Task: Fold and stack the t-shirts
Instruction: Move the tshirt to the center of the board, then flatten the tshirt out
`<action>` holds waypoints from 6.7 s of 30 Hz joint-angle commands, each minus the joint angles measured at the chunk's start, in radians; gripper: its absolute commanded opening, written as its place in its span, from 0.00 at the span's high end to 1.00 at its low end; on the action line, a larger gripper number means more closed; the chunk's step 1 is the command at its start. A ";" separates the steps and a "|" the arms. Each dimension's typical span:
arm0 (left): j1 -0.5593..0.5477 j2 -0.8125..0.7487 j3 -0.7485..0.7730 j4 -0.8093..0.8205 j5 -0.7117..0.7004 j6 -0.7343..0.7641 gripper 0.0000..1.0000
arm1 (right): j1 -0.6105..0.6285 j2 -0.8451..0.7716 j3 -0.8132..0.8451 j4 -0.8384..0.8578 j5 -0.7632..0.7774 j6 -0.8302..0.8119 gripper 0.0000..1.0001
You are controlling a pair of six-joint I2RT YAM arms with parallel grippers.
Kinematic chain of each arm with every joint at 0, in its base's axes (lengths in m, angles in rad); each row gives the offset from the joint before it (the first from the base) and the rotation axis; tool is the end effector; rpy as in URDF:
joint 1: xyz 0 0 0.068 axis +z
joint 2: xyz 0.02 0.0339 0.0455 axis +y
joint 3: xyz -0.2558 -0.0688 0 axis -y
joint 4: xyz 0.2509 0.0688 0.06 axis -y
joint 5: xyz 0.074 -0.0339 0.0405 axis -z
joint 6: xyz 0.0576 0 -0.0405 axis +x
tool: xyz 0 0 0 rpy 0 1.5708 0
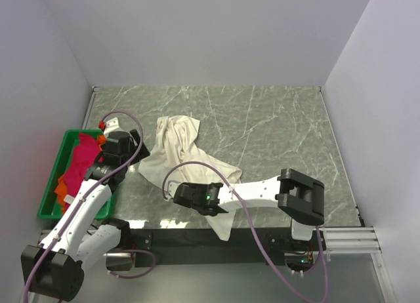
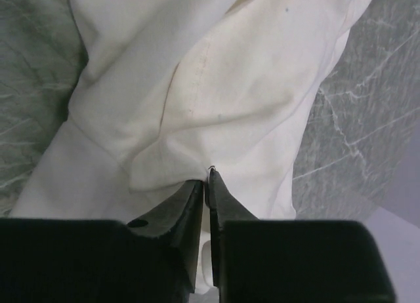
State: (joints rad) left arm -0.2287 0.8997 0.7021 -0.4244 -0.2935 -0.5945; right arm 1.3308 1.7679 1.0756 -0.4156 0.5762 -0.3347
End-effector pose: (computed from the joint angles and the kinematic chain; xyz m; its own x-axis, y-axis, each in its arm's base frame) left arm 0.2216 -0.0345 0.2482 -0.4634 -0.4426 -0.7677 -0.3278 0.8905 -0.3156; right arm 0.1151 0.3385 0.1410 0.0477 -0.9640 -0.2616 -0.7845 0.1260 -0.6071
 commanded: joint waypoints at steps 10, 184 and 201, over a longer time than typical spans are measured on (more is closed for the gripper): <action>0.014 -0.001 0.010 0.024 0.022 0.016 0.18 | -0.177 -0.206 0.040 0.021 0.004 0.019 1.00; -0.139 0.739 0.165 -0.071 -0.108 -0.079 0.28 | -1.076 -0.182 -0.256 -0.084 -0.476 0.879 0.58; -0.139 0.714 0.155 -0.063 -0.069 -0.097 0.30 | -1.386 0.134 0.329 -0.158 -0.375 0.889 1.00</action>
State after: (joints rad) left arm -0.3702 1.5997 0.8776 -0.4751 -0.4084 -0.6762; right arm -0.0406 1.8324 1.2617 -0.5594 0.1364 0.5343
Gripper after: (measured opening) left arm 0.704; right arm 0.019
